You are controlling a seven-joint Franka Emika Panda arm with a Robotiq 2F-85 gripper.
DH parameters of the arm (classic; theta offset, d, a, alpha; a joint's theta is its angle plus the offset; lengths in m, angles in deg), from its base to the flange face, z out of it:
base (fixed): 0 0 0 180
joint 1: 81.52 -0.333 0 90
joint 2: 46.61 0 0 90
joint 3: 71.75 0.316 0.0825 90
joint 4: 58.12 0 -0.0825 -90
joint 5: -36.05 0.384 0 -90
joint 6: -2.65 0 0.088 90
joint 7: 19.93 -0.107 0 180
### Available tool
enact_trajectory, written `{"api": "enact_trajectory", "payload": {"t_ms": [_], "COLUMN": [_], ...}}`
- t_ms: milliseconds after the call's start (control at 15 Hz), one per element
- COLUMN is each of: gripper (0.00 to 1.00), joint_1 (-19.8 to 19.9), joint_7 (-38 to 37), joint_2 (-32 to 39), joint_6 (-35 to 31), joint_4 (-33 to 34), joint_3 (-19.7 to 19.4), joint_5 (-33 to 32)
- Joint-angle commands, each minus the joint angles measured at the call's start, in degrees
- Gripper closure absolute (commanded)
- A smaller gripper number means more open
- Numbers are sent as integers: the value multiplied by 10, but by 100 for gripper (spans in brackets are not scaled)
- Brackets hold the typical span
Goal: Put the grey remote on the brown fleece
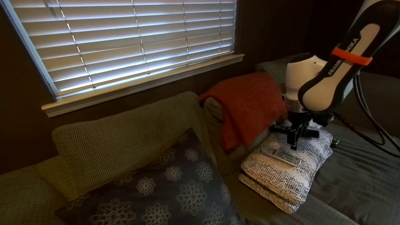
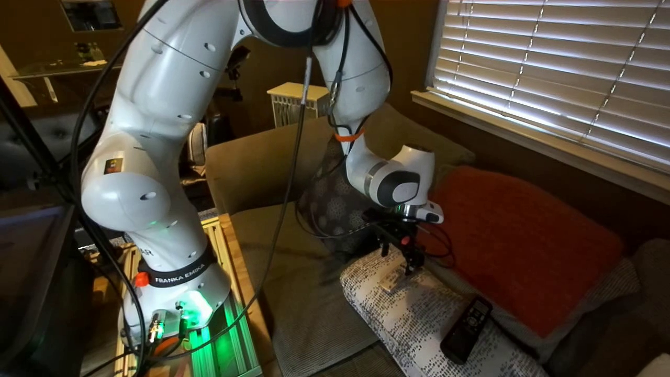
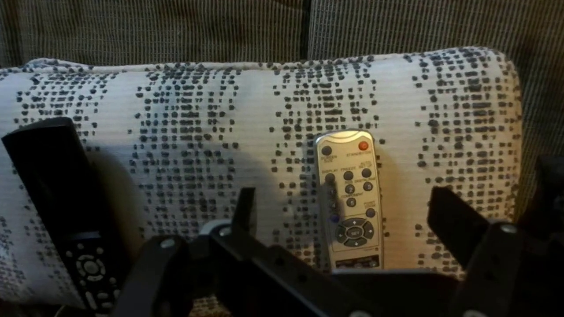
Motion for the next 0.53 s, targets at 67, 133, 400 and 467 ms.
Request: {"api": "enact_trajectory", "payload": {"t_ms": [67,133,400,467], "gripper": [0,0,0,0], "joint_1": [-1,1,-2,-1], "joint_7": [5,4,-6,-6], "joint_2": [63,72,106,112], "joint_6": [-8,-6,-5,1], "joint_4": [60,69,103,111], "joint_3": [-1,1,3,5], "joint_5": [4,7,17,19]}}
